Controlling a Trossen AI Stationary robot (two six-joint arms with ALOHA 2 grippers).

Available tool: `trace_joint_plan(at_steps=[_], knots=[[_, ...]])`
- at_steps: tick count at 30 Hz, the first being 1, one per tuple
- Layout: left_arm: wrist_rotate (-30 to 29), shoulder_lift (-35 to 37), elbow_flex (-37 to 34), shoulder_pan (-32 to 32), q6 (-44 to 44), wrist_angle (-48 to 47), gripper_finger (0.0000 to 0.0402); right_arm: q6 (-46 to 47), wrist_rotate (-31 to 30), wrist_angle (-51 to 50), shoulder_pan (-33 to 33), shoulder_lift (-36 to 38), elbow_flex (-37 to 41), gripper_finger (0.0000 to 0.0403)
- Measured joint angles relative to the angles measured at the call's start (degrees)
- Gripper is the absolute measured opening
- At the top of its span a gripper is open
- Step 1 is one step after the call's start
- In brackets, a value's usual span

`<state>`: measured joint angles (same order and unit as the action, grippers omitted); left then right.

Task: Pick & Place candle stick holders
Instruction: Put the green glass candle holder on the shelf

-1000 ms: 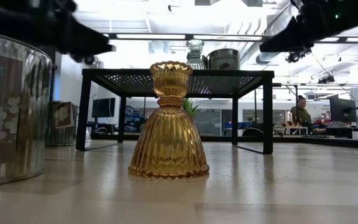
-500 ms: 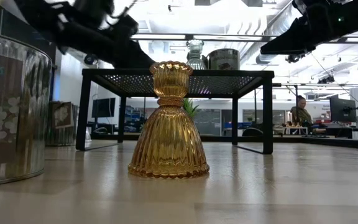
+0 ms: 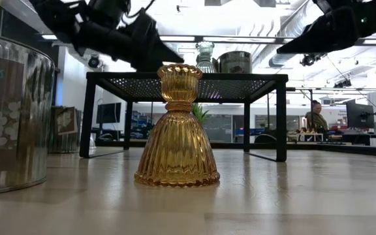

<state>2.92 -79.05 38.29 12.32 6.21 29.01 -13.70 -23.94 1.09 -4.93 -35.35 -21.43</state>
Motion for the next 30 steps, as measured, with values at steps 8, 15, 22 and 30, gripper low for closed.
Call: trace_joint_plan(at_steps=[8,15,22,30], knots=[[2.45,-5.84,3.66,-0.34,-1.48,0.36,0.0318,-3.24,0.20,-2.33,0.03,1.36,0.00,0.0154],[7.06,-8.30,7.25,-0.34,-2.48,0.33,0.0318,-3.27,0.33,-3.37,0.04,1.33,0.00,0.0154],[9.81,-8.41,7.98,-0.34,-2.75,1.89,0.0318,-2.98,0.44,-4.33,0.04,1.30,0.00,0.0154],[7.43,-8.41,7.99,-0.33,-2.96,4.16,0.0318,-3.03,1.18,-3.85,0.04,1.30,0.00,0.0153]])
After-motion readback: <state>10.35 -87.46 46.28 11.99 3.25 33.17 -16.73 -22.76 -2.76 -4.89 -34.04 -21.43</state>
